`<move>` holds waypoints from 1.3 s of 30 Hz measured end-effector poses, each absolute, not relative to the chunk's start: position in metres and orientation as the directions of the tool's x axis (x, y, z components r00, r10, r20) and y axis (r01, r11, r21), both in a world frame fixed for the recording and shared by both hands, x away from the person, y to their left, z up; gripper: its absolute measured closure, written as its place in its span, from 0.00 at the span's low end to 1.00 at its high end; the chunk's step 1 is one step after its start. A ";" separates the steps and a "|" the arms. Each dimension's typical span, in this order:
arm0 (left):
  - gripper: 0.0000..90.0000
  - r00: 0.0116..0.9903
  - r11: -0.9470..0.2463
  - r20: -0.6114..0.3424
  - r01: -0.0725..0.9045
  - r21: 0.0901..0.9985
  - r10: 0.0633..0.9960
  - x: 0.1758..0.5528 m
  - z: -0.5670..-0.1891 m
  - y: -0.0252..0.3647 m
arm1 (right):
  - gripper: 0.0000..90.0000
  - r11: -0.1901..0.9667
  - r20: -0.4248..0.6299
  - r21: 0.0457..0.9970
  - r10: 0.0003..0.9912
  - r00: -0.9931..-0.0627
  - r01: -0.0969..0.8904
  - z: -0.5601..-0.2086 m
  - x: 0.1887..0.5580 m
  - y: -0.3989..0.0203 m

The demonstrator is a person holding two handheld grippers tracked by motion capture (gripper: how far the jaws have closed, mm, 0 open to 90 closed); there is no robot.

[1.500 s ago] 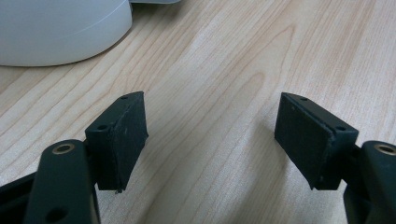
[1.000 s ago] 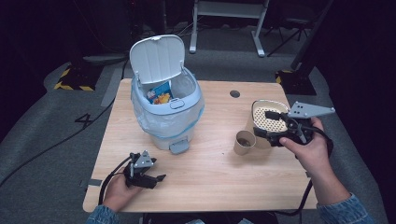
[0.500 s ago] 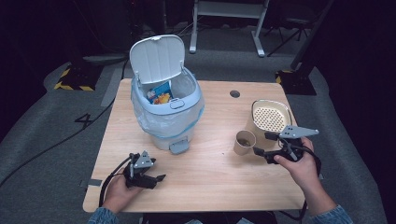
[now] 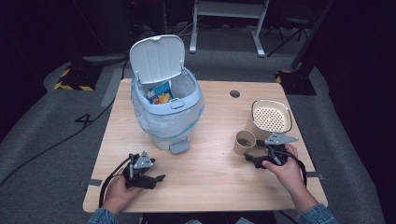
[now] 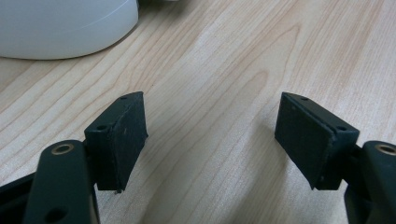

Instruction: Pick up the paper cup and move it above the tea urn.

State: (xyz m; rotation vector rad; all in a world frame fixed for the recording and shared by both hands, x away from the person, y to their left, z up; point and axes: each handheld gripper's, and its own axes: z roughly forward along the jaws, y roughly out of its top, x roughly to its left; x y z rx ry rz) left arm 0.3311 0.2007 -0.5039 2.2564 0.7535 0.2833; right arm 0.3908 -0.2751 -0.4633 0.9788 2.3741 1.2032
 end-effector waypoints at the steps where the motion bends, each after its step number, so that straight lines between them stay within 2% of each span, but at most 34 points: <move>1: 0.28 0.804 -0.563 -0.020 0.434 0.704 0.594 0.331 -0.504 0.201 | 0.19 0.418 0.033 0.795 0.693 -0.720 0.439 -0.466 0.392 -0.274; 9: 0.28 0.804 -0.563 -0.021 0.434 0.704 0.594 0.331 -0.504 0.201 | 0.20 0.405 0.017 0.804 0.717 -0.697 0.436 -0.484 0.403 -0.261; 23: 0.28 0.804 -0.563 -0.020 0.433 0.704 0.594 0.331 -0.504 0.201 | 0.24 0.365 0.028 0.820 0.744 -0.667 0.441 -0.493 0.413 -0.248; 28: 0.28 0.804 -0.563 -0.020 0.434 0.704 0.594 0.331 -0.504 0.201 | 0.32 0.346 0.036 0.826 0.755 -0.655 0.445 -0.493 0.415 -0.250; 39: 0.28 0.804 -0.563 -0.020 0.433 0.704 0.594 0.331 -0.504 0.201 | 0.35 0.388 0.024 0.819 0.713 -0.701 0.422 -0.489 0.409 -0.247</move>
